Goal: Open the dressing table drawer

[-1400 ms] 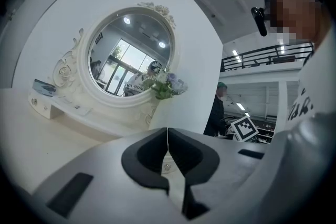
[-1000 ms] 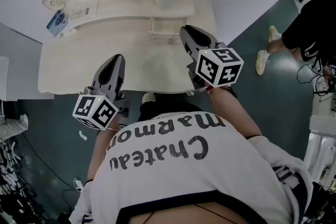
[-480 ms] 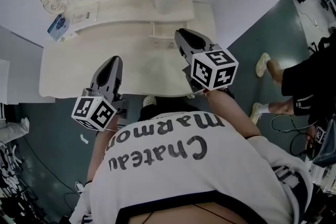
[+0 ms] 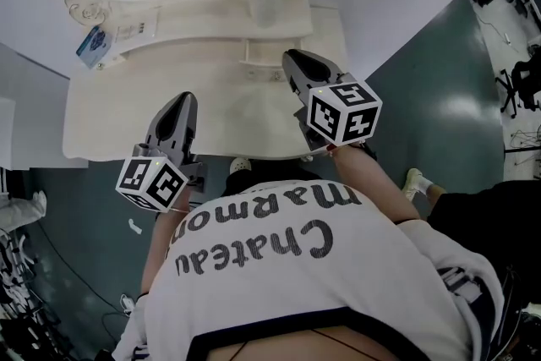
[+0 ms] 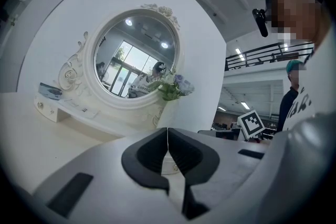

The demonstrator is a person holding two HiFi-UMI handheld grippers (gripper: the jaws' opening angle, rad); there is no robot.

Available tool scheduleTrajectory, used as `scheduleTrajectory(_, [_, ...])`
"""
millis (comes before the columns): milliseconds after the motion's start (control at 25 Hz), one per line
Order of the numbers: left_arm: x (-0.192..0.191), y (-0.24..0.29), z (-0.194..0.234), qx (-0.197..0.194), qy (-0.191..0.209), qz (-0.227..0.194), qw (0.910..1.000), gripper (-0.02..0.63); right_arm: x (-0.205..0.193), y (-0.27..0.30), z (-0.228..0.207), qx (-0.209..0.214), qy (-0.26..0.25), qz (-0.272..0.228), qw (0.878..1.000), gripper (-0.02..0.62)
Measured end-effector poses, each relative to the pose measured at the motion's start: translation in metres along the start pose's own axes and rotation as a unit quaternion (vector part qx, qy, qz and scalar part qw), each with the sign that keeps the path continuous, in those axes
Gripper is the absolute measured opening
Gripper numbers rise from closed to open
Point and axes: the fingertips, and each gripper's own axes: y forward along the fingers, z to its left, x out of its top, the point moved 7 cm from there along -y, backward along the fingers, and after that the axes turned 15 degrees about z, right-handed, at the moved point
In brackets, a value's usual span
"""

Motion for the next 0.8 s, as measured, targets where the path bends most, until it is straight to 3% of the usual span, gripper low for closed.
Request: scheduleTrajectory(800, [0.0, 0.01, 0.0, 0.0, -0.003, 0.006, 1.0, 0.023, -0.004, 0.007, -0.014, -0.006, 0.004, 0.02, 1.0, 0.051])
